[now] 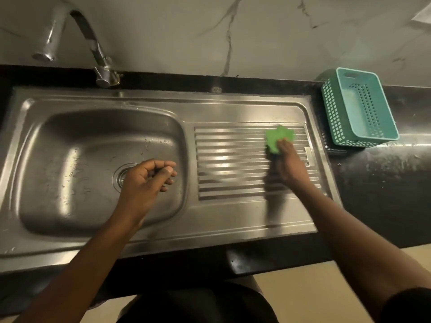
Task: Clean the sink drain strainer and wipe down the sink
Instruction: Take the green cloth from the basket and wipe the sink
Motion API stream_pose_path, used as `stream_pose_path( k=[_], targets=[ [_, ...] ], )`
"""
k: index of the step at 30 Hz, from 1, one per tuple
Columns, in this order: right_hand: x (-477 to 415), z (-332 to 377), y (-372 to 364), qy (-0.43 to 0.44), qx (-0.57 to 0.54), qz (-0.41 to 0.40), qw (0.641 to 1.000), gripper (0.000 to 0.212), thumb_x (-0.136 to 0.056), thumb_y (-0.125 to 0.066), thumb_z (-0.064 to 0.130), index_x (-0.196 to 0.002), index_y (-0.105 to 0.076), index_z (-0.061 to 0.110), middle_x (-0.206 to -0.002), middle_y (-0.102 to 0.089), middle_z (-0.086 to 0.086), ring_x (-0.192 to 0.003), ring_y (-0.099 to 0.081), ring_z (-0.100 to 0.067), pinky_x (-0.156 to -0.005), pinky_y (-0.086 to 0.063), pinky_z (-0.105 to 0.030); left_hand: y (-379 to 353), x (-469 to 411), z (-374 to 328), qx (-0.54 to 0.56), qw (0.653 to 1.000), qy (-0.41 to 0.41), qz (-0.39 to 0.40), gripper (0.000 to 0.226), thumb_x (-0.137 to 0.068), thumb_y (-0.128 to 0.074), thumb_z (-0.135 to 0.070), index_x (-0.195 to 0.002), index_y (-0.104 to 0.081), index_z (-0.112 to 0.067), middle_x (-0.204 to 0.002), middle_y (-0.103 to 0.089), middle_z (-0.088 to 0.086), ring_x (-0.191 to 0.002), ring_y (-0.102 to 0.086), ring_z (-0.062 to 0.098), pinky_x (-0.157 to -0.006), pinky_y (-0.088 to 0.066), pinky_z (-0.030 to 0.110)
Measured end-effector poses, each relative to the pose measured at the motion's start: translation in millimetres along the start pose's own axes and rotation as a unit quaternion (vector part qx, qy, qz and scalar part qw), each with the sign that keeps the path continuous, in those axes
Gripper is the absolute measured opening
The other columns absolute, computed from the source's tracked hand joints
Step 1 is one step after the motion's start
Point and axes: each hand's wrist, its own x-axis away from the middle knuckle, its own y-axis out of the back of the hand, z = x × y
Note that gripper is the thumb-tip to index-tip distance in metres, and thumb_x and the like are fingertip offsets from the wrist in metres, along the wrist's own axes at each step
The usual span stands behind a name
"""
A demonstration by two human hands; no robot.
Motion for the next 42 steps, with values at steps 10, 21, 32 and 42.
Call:
stream_pose_path(
  k=[10, 21, 32, 42],
  targets=[
    [43.3, 42.3, -36.8, -0.004, -0.025, -0.042, 0.999, 0.058, -0.101, -0.05, 0.011, -0.157, -0.037, 0.001, -0.165, -0.031, -0.025, -0.154, -0.025, -0.045, -0.126, -0.022, -0.052, 6.1, 38.1, 14.7, 0.015, 0.997, -0.003, -0.075, 0.017, -0.099, -0.068, -0.015, -0.106, -0.08, -0.024, -0.096, -0.081, 0.003, -0.082, -0.076, 0.015, -0.069, -0.06, 0.025],
    [126.0, 147.2, -81.0, 0.292, -0.008, 0.12, 0.949, 0.073, -0.097, -0.046, 0.021, -0.166, -0.021, 0.022, -0.174, -0.012, -0.001, -0.162, 0.0, -0.022, -0.132, -0.006, -0.047, -34.1, 82.1, 15.4, 0.038, 0.992, -0.007, -0.119, 0.015, -0.099, -0.068, -0.012, -0.106, -0.079, -0.02, -0.094, -0.081, 0.007, -0.08, -0.074, 0.017, -0.067, -0.059, 0.023],
    [98.3, 124.6, -72.2, 0.43, 0.139, 0.125, 0.883, 0.068, -0.102, -0.04, 0.026, -0.166, -0.019, 0.018, -0.174, -0.016, -0.005, -0.161, -0.014, -0.027, -0.13, -0.013, -0.042, -26.9, 104.4, 27.7, 0.057, 0.984, 0.011, -0.169, 0.016, -0.099, -0.067, -0.011, -0.104, -0.079, -0.021, -0.092, -0.081, 0.005, -0.08, -0.073, 0.016, -0.071, -0.058, 0.029],
    [-82.1, 195.9, -47.9, 0.348, 0.213, 0.144, 0.902, 0.07, -0.106, -0.047, 0.037, -0.166, -0.018, 0.013, -0.173, -0.013, -0.016, -0.161, -0.011, -0.035, -0.129, -0.016, -0.047, 6.6, 128.4, 36.3, 0.05, 0.973, 0.023, -0.225, 0.017, -0.1, -0.065, -0.013, -0.107, -0.078, -0.021, -0.095, -0.08, 0.004, -0.086, -0.074, 0.02, -0.077, -0.061, 0.032]
  ],
)
